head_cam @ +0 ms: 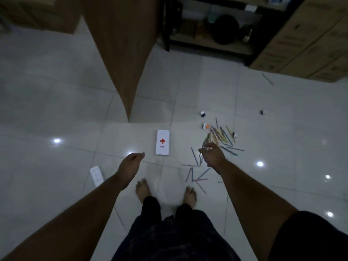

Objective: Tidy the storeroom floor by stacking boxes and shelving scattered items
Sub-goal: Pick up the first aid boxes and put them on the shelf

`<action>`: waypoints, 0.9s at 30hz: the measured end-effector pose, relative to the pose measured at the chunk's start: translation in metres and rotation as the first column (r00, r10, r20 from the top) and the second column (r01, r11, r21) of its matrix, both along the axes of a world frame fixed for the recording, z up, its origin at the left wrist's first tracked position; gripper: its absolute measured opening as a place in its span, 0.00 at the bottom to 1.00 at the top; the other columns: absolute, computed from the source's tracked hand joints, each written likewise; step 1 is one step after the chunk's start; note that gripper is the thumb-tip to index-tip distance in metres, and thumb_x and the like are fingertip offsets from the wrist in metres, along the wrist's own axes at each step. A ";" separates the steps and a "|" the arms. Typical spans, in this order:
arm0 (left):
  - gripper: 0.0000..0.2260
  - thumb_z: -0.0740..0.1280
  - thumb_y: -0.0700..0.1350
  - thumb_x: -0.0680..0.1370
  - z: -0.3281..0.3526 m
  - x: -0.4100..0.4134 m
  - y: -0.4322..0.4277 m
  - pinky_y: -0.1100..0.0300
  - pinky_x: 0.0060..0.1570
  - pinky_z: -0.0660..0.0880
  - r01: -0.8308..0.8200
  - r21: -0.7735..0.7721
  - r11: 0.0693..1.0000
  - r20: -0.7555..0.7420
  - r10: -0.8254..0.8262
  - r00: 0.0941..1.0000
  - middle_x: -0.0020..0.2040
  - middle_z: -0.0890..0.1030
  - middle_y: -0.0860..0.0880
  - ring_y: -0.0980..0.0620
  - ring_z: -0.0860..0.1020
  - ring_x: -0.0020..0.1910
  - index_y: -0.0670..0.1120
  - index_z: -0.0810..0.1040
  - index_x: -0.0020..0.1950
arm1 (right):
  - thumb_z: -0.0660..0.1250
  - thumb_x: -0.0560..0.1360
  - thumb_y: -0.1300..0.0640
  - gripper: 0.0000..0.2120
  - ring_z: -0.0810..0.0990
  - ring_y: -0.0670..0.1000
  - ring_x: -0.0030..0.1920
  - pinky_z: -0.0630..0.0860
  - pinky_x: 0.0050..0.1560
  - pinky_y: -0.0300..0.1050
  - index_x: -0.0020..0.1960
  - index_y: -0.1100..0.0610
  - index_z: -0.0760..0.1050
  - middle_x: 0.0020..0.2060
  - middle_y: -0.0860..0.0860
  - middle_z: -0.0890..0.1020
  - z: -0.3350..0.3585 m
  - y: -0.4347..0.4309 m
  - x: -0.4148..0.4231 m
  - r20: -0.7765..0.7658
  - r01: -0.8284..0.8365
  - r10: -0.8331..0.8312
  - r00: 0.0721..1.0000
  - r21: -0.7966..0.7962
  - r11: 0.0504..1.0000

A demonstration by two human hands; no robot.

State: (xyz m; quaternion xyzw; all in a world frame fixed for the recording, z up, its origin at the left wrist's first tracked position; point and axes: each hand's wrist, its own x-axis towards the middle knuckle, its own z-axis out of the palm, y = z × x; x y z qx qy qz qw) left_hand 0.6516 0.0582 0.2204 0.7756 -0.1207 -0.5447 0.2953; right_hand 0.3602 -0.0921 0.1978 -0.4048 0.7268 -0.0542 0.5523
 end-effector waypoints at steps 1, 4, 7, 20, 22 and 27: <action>0.06 0.69 0.53 0.80 -0.007 0.006 -0.010 0.48 0.66 0.74 0.010 0.000 1.000 0.002 -0.010 1.000 0.54 0.82 0.51 0.51 0.79 0.56 0.52 0.82 0.51 | 0.74 0.77 0.56 0.13 0.72 0.45 0.21 0.68 0.25 0.37 0.58 0.54 0.75 0.26 0.51 0.76 -0.008 0.001 0.008 -0.001 0.026 -0.026 1.000 -0.002 1.000; 0.05 0.69 0.51 0.80 -0.041 0.019 -0.043 0.50 0.67 0.73 0.010 0.002 1.000 -0.011 -0.010 1.000 0.54 0.82 0.54 0.52 0.78 0.58 0.52 0.81 0.51 | 0.75 0.75 0.57 0.13 0.70 0.44 0.20 0.67 0.23 0.38 0.56 0.53 0.75 0.22 0.47 0.75 -0.048 -0.003 0.034 0.033 0.074 -0.075 0.997 0.010 0.997; 0.07 0.69 0.51 0.80 -0.093 0.027 -0.073 0.52 0.64 0.73 0.013 -0.003 1.000 -0.012 -0.013 1.000 0.53 0.81 0.55 0.52 0.79 0.57 0.49 0.81 0.55 | 0.76 0.75 0.57 0.12 0.73 0.47 0.23 0.68 0.23 0.38 0.52 0.50 0.74 0.20 0.46 0.76 -0.105 -0.014 0.060 0.073 0.061 -0.061 0.995 0.002 0.998; 0.19 0.71 0.52 0.79 -0.465 0.043 -0.116 0.65 0.45 0.69 0.051 0.076 0.996 0.128 -0.061 0.990 0.62 0.78 0.51 0.56 0.77 0.52 0.47 0.76 0.67 | 0.73 0.76 0.50 0.18 0.82 0.52 0.40 0.80 0.57 0.52 0.63 0.52 0.74 0.34 0.48 0.83 -0.483 -0.043 0.124 0.078 0.032 -0.035 0.996 0.040 0.999; 0.23 0.70 0.54 0.79 -0.517 0.040 -0.119 0.65 0.51 0.68 0.053 0.091 0.994 0.114 -0.063 0.992 0.67 0.76 0.49 0.52 0.76 0.59 0.45 0.74 0.71 | 0.72 0.77 0.50 0.20 0.84 0.54 0.46 0.79 0.58 0.52 0.66 0.53 0.73 0.42 0.52 0.85 -0.533 -0.041 0.130 0.096 0.012 -0.017 0.995 0.051 0.999; 0.07 0.63 0.53 0.84 -0.595 0.020 -0.128 0.58 0.49 0.72 0.047 0.137 0.989 -0.086 -0.035 0.996 0.55 0.76 0.52 0.53 0.76 0.50 0.51 0.74 0.57 | 0.69 0.80 0.50 0.30 0.77 0.58 0.68 0.76 0.67 0.56 0.78 0.56 0.64 0.72 0.56 0.73 -0.621 -0.024 0.140 0.133 -0.006 -0.006 0.991 0.090 0.996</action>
